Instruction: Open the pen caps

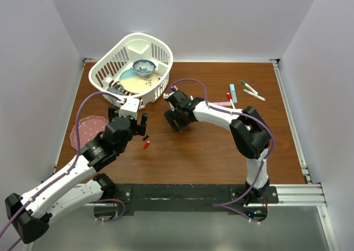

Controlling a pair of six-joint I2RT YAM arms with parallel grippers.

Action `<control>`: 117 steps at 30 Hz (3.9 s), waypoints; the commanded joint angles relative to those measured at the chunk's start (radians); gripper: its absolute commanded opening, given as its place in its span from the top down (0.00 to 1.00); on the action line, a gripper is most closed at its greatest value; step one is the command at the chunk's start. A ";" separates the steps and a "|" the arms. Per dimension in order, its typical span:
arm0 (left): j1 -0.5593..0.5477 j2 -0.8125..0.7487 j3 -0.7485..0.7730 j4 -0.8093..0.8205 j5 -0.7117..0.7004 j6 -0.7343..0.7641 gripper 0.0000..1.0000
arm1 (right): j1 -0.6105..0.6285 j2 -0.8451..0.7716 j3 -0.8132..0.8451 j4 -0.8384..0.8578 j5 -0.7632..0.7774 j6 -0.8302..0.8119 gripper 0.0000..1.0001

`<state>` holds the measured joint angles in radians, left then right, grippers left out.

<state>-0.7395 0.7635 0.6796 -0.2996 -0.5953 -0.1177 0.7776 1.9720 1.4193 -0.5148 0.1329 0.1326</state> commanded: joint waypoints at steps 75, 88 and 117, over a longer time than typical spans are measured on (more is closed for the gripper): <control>-0.087 0.631 0.043 0.760 0.399 -1.001 0.73 | -0.390 -0.458 -0.296 -0.097 -1.038 -0.518 1.00; -0.087 0.622 0.012 0.936 0.528 -0.881 1.00 | -0.388 -0.435 -0.298 -0.123 -1.202 -0.524 0.26; -0.097 0.701 0.093 0.864 0.469 -0.939 0.60 | -0.334 -0.490 -0.365 0.099 -0.891 -0.315 1.00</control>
<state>-0.8234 1.4532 0.7189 0.5961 -0.0933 -1.0409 0.4095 1.5078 1.0561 -0.4614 -0.8730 -0.1905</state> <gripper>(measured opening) 0.395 0.132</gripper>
